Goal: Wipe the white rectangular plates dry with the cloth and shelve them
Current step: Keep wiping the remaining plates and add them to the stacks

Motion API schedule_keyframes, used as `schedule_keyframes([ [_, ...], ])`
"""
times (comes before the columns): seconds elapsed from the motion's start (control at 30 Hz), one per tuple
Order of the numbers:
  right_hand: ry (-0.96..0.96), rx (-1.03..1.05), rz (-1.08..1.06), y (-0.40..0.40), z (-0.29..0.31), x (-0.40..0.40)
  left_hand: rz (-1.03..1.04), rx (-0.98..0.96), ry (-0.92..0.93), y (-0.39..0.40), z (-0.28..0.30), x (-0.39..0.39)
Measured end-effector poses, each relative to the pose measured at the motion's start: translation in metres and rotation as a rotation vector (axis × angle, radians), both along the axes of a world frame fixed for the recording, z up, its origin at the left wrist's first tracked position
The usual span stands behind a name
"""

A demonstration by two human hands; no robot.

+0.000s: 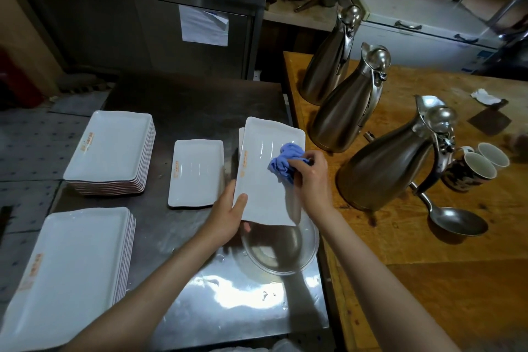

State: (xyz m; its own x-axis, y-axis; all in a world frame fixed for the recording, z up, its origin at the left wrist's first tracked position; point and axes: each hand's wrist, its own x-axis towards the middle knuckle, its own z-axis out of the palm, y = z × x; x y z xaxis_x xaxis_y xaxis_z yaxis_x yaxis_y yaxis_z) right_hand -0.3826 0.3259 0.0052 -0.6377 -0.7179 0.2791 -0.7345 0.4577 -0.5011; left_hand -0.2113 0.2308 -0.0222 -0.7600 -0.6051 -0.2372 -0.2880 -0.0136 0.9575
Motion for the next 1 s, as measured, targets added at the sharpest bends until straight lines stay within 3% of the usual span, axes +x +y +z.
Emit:
schedule_keyframes([
  [0.37, -0.085, -0.009, -0.097, -0.012, 0.015, -0.022, -0.042, 0.063, 0.042, 0.007, 0.004, 0.007],
  [0.47, -0.028, -0.097, -0.163, -0.013, 0.017, -0.018, -0.074, 0.098, 0.041, 0.006, 0.003, 0.009],
  [0.67, -0.141, -0.243, -0.338, -0.017, 0.025, -0.014, -0.102, 0.109, 0.021, 0.007, 0.004, 0.011],
  [1.0, -0.232, -0.225, -0.255, -0.033, 0.038, 0.000, -0.154, 0.127, 0.004, 0.008, 0.013, 0.010],
])
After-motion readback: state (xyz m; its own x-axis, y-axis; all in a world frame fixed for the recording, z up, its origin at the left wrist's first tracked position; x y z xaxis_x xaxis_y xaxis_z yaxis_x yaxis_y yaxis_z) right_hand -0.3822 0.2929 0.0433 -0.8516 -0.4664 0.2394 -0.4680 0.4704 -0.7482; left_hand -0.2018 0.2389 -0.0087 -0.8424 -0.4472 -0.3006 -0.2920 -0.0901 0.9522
